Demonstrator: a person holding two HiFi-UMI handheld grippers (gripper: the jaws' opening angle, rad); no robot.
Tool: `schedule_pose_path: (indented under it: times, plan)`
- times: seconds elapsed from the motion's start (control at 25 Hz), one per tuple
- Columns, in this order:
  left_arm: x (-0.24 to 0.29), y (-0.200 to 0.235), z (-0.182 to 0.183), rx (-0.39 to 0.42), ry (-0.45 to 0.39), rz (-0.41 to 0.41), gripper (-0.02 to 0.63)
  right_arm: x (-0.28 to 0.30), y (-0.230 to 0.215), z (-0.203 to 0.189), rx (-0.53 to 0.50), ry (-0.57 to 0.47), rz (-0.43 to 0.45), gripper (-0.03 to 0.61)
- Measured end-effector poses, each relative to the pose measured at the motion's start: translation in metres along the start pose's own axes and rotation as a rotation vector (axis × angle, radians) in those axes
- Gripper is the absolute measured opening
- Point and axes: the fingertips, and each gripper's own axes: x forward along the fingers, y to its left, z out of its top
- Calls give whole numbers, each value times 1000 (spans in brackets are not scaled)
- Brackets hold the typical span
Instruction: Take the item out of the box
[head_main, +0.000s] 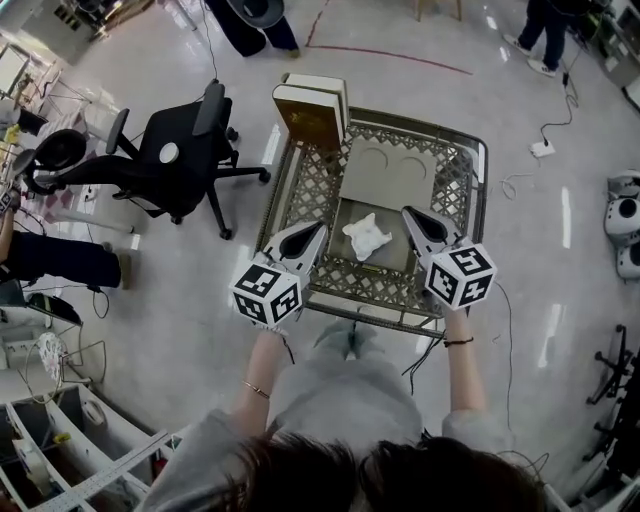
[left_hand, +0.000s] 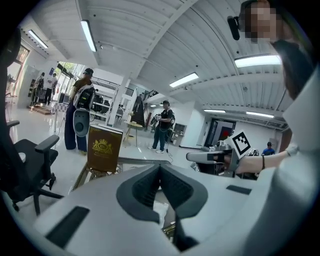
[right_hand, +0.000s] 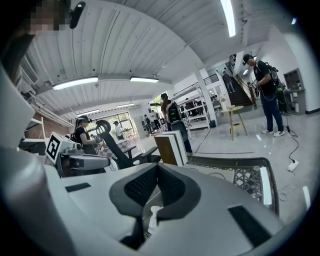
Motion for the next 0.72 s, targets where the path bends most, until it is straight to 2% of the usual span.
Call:
schedule_pose_path:
  times: [0.48, 0.72]
  plan:
    - [22, 13, -55, -79, 93, -23, 17, 41, -11, -73, 65, 209, 24, 21]
    - [30, 20, -73, -135, 110, -30, 17, 56, -16, -106, 90, 295, 32, 23]
